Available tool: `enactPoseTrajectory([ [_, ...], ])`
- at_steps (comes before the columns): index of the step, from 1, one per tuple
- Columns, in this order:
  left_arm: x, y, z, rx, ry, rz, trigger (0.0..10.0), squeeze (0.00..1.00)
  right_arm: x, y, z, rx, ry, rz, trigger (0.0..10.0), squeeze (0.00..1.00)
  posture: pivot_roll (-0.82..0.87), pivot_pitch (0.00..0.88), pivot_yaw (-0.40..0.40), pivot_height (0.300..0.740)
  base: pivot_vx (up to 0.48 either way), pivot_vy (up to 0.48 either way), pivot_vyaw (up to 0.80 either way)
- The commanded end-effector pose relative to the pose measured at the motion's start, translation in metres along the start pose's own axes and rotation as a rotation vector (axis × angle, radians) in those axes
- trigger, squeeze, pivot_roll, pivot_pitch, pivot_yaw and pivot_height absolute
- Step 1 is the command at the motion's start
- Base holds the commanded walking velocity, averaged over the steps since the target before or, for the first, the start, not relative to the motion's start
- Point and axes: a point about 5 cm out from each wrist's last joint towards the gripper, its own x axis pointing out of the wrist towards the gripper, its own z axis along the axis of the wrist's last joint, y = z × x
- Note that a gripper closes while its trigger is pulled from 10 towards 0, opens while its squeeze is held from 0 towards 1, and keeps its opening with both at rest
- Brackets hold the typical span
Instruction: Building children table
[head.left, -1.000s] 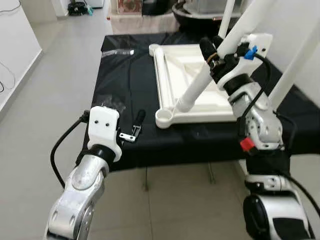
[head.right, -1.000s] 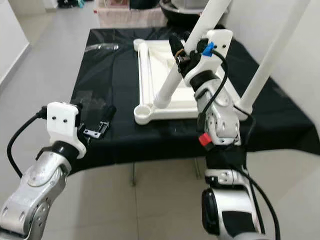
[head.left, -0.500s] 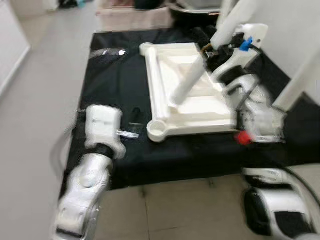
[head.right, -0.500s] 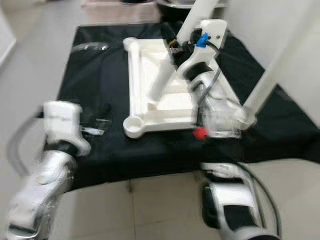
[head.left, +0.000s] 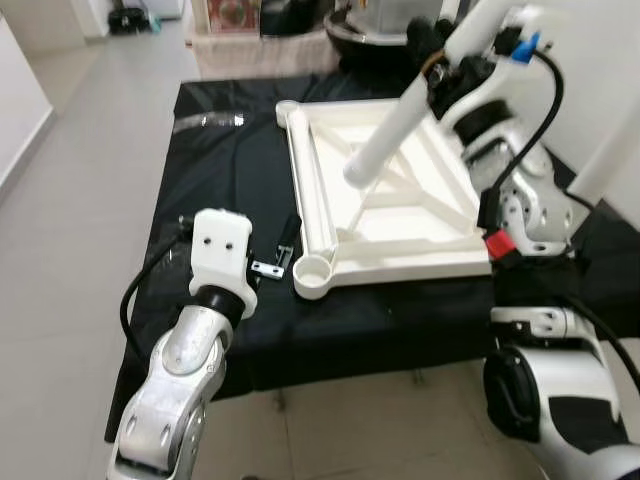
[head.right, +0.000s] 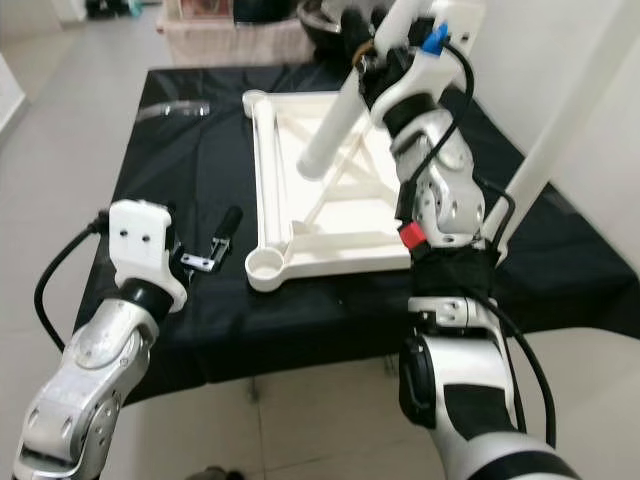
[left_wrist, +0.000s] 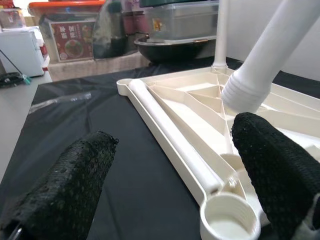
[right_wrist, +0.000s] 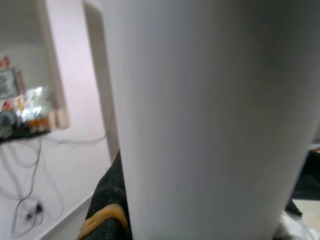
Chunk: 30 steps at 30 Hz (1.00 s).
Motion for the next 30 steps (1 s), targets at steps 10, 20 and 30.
enactPoseTrajectory([
  [10,-0.013,-0.016,-0.007,-0.003,0.052,-0.052,10.0,0.00,0.012,0.002,-0.007,-0.100,0.082,0.069,10.0,0.00,0.11,0.173,-0.061,0.740,0.000,0.000,0.75],
  [20,-0.024,-0.025,-0.012,-0.032,0.100,-0.062,10.0,0.00,0.021,-0.011,-0.002,-0.027,0.192,0.164,10.0,0.00,0.11,0.219,-0.065,0.740,0.000,0.000,0.16],
  [30,-0.030,-0.027,-0.013,-0.034,0.116,-0.062,10.0,0.00,0.009,-0.026,0.019,-0.032,0.220,0.414,10.0,0.00,0.13,0.229,-0.066,0.740,0.000,0.000,0.00],
])
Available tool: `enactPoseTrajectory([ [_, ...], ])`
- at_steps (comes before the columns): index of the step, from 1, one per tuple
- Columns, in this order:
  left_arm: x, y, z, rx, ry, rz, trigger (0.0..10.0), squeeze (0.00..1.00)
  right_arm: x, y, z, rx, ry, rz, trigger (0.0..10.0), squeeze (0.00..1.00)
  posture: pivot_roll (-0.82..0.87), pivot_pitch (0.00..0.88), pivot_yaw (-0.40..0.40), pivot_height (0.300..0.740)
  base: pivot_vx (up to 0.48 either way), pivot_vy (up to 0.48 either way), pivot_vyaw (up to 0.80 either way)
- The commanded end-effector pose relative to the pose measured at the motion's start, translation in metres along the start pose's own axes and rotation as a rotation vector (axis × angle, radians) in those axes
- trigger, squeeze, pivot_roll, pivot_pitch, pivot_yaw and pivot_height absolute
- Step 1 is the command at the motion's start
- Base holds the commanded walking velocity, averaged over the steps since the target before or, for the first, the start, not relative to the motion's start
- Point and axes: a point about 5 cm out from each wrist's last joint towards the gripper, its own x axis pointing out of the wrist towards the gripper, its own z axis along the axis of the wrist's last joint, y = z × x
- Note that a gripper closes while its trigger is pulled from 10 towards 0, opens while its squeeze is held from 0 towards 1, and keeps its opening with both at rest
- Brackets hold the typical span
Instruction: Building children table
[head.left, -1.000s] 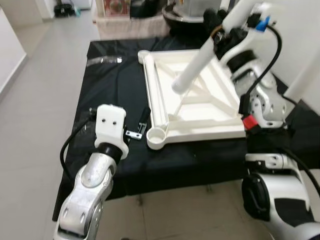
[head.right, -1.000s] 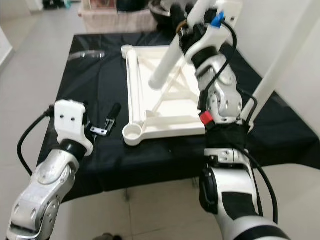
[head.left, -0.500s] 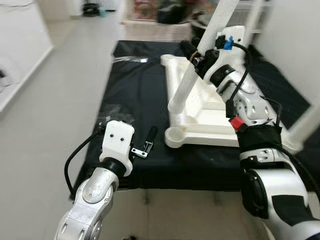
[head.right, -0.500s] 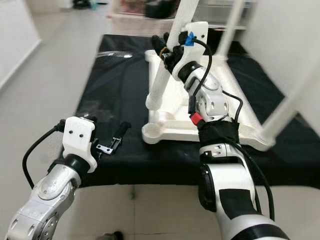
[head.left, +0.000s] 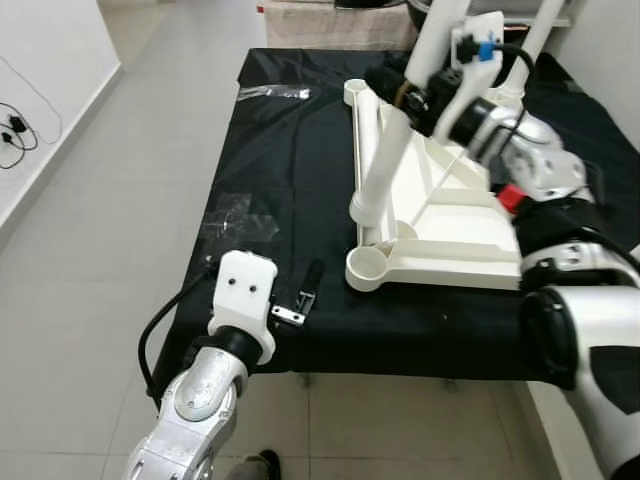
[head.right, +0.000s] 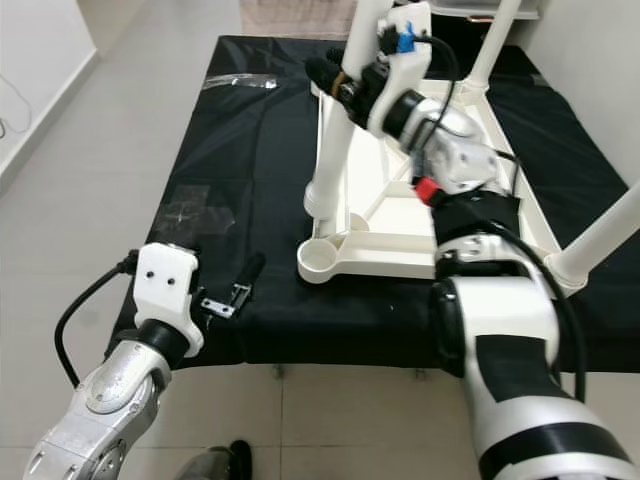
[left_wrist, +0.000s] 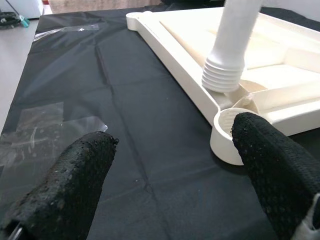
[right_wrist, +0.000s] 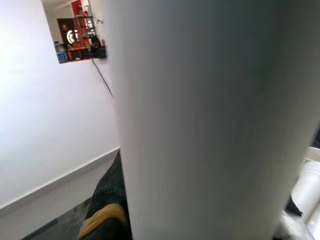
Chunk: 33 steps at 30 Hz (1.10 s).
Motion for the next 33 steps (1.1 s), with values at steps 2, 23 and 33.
enactPoseTrajectory([
  [2,-0.004,-0.003,-0.001,0.003,0.017,-0.001,10.0,0.00,-0.002,0.003,0.019,0.031,-0.061,0.114,10.0,0.00,0.12,0.224,-0.065,0.740,0.000,0.000,0.00],
  [23,-0.012,-0.010,-0.002,-0.004,0.026,-0.028,10.0,0.00,-0.002,0.023,-0.011,0.068,0.055,0.454,10.0,0.00,0.14,0.194,-0.060,0.740,0.000,0.000,0.00],
  [33,-0.013,-0.011,-0.002,-0.004,0.027,-0.029,10.0,0.00,-0.009,0.018,-0.024,0.037,0.150,0.436,10.0,0.00,0.14,0.196,-0.060,0.740,0.000,0.000,0.00],
])
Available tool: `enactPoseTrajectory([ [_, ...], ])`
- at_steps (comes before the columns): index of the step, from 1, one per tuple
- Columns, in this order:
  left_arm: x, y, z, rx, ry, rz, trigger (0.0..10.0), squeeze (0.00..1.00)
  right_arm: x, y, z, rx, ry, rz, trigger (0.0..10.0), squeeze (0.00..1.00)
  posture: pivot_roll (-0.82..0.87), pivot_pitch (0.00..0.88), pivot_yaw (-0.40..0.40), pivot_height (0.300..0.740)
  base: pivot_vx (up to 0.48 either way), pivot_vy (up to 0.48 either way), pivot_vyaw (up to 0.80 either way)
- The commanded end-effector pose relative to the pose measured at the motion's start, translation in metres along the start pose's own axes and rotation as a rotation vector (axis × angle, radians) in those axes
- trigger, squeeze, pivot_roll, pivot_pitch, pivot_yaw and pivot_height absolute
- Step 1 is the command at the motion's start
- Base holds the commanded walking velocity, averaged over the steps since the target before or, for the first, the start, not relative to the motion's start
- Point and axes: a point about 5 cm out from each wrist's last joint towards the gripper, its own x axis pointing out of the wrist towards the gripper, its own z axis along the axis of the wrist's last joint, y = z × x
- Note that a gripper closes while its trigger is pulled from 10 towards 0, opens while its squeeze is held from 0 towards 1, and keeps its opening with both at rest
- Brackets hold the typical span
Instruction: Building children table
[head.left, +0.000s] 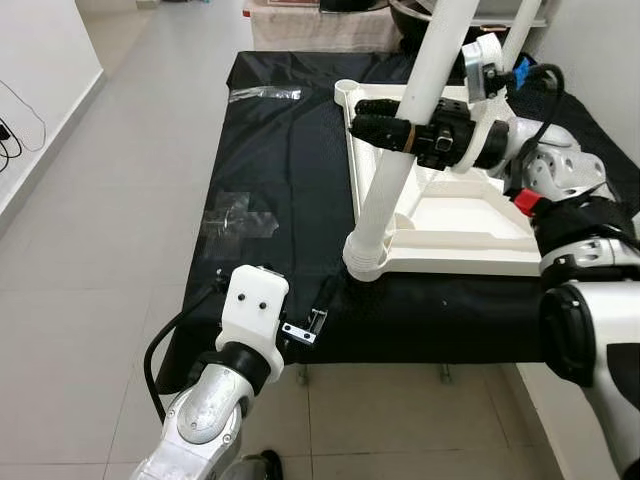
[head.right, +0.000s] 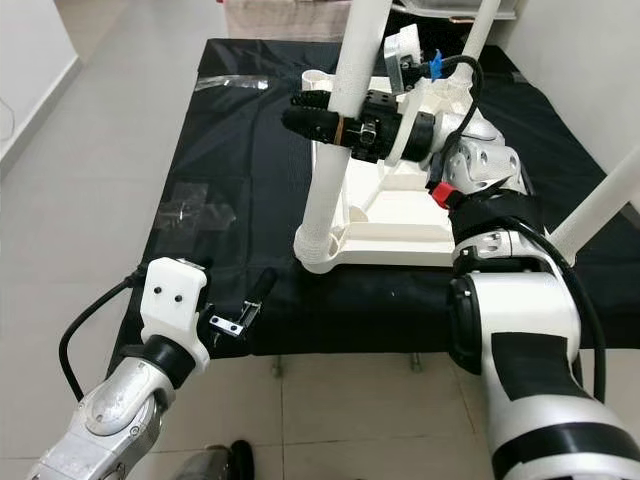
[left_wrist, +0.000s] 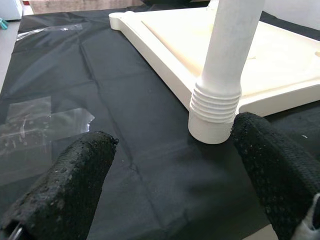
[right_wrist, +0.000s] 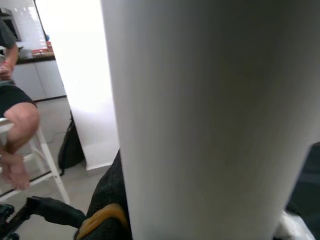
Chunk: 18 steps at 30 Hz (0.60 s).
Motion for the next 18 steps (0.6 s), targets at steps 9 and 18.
enactPoseTrajectory([
  [9,-0.004,-0.002,0.000,0.004,0.014,0.008,10.0,0.00,-0.003,-0.003,-0.014,-0.012,0.105,-0.038,10.0,0.00,0.14,0.217,-0.063,0.740,0.000,0.000,0.00],
  [18,-0.004,-0.002,0.000,0.001,0.014,0.013,10.0,0.00,0.001,0.004,-0.026,0.009,0.145,0.069,10.0,0.00,0.14,0.232,-0.065,0.740,0.000,0.000,0.00],
])
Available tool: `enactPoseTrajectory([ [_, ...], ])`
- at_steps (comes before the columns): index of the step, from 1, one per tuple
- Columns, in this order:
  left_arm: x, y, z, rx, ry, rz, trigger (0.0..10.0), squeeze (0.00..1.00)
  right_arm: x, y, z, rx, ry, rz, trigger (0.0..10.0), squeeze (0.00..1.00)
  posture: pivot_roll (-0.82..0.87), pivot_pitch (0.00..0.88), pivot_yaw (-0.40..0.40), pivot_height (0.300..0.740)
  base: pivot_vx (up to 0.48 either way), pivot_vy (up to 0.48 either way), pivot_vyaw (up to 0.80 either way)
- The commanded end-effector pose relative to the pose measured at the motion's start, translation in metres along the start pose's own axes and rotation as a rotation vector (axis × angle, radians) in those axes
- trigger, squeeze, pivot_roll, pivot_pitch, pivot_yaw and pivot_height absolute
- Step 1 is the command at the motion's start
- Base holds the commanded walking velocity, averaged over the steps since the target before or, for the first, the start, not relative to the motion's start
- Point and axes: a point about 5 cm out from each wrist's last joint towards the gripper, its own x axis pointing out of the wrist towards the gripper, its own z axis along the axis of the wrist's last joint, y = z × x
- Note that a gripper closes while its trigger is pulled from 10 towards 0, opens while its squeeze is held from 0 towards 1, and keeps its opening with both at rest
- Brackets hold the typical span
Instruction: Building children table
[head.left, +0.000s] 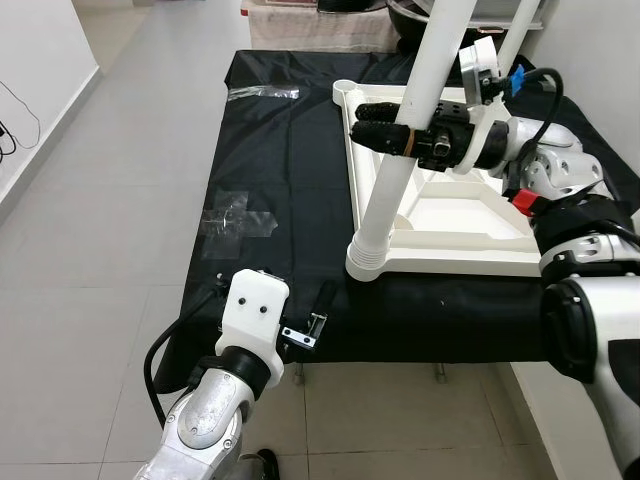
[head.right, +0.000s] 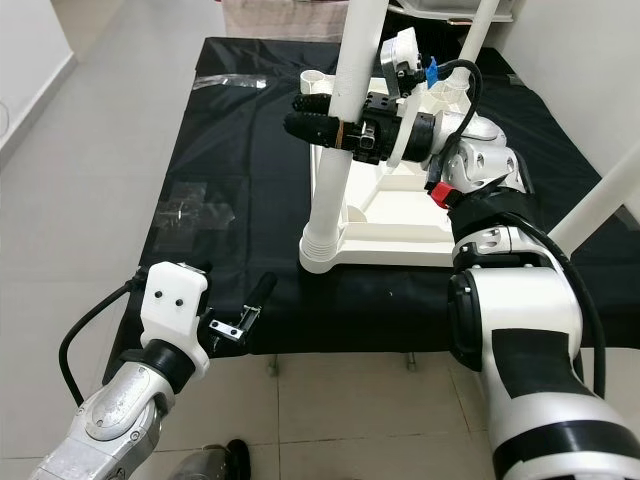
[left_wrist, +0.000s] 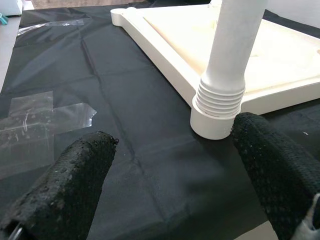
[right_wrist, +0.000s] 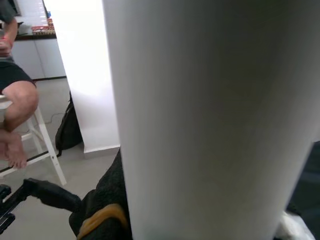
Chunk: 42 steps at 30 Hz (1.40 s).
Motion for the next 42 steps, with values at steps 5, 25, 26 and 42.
enactPoseTrajectory([
  [5,-0.003,-0.001,0.001,-0.004,0.003,0.008,10.0,0.00,0.008,0.005,-0.035,0.068,0.120,-0.001,10.0,0.00,0.14,0.238,-0.063,0.740,0.000,0.000,0.00],
  [25,0.001,0.006,0.002,0.015,-0.006,0.025,10.0,0.00,0.013,-0.003,-0.055,0.053,0.128,-0.355,10.0,0.00,0.13,0.237,-0.055,0.740,0.000,0.000,0.00],
  [26,0.001,0.007,0.002,0.017,-0.007,0.027,10.0,0.00,0.012,-0.005,-0.054,0.057,0.121,-0.398,10.0,0.00,0.13,0.237,-0.055,0.740,0.000,0.000,0.00],
  [42,0.005,0.016,0.005,0.043,-0.021,0.043,10.0,0.00,0.008,-0.021,-0.049,0.114,0.094,-0.923,10.0,0.00,0.12,0.231,-0.049,0.740,0.000,0.000,0.00],
])
